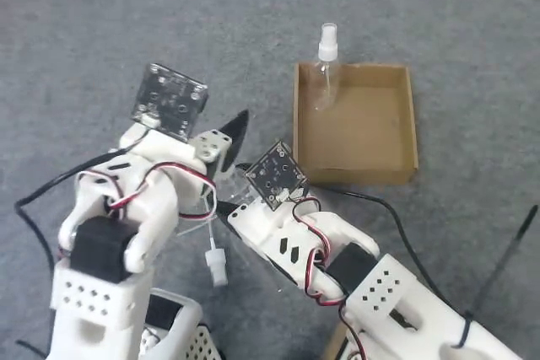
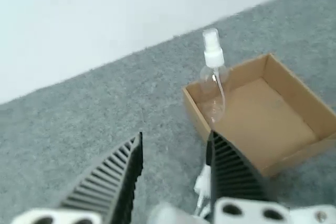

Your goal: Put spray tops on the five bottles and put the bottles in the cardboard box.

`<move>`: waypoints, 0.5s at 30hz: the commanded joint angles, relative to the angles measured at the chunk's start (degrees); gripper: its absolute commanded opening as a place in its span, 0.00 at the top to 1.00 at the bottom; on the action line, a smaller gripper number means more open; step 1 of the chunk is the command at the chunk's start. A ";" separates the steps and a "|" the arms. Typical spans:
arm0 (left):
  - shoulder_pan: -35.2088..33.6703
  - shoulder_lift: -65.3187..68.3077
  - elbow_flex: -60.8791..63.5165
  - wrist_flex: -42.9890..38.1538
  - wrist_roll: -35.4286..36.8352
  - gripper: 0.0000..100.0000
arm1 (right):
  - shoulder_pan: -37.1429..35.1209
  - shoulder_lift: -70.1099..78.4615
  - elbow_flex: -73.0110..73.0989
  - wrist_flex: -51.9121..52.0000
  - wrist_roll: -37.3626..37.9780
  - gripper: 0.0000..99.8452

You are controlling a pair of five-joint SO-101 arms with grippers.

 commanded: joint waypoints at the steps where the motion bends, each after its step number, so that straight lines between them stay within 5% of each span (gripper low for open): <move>1: -1.85 -5.36 -1.89 -0.09 3.34 0.80 | 0.75 -2.24 -0.44 0.31 -0.35 0.99; 15: -3.43 -33.67 30.20 -4.22 2.55 0.80 | 17.63 -0.31 -15.74 7.08 -0.18 0.99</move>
